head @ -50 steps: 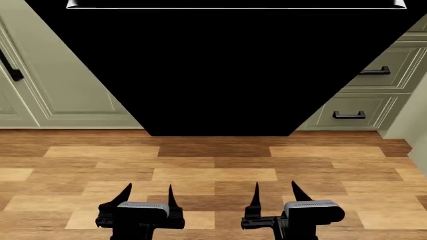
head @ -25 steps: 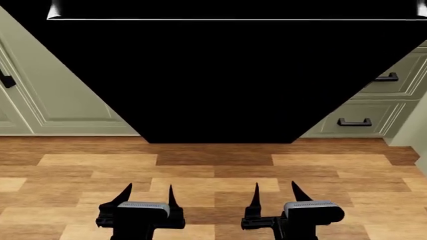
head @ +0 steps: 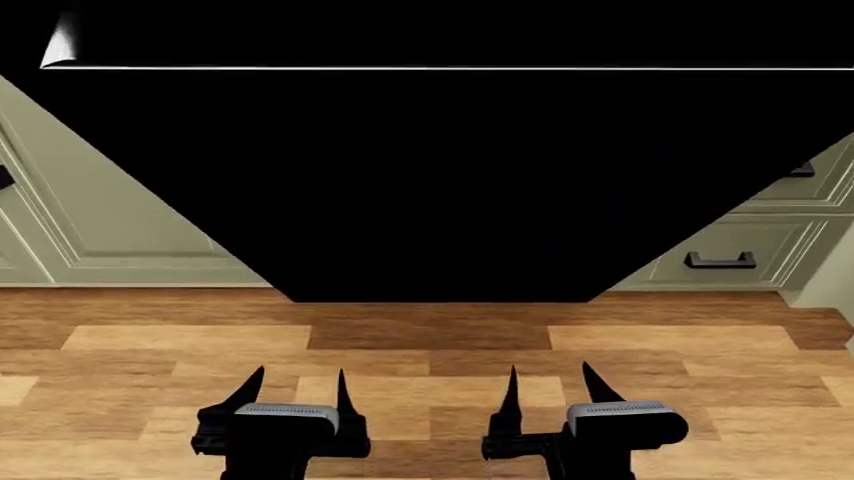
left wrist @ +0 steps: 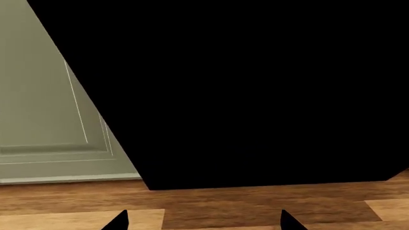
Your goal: Close the dishwasher door
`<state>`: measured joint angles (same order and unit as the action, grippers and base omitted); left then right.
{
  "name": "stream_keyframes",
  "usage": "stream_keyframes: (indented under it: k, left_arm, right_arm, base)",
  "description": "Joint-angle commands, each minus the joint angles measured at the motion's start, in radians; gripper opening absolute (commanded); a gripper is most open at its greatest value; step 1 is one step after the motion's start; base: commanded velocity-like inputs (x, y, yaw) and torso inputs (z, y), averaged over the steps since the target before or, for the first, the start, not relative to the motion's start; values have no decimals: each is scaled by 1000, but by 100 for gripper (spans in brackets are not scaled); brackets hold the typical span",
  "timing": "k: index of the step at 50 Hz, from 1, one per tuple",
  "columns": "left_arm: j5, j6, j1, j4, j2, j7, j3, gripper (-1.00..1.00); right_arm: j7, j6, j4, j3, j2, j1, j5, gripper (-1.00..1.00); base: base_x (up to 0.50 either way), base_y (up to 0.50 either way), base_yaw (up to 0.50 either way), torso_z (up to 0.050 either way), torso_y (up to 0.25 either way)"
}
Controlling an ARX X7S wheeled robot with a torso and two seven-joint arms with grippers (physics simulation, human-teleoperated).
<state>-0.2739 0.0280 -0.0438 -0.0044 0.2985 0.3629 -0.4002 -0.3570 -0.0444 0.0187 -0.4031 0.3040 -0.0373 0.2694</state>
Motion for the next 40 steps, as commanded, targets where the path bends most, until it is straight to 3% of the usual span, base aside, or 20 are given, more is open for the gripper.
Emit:
stream_keyframes:
  k: [1, 40]
  left_arm:
    - [-2, 1, 0, 0, 2, 2, -3, 100]
    - [-7, 4, -3, 0, 8, 11, -13, 100]
  right_arm:
    - [-2, -2, 0, -3, 2, 0, 1, 100]
    - [-10, -5, -1, -12, 8, -3, 8, 100]
  base:
    - [148, 0, 0, 0, 0]
    - [146, 0, 0, 0, 0]
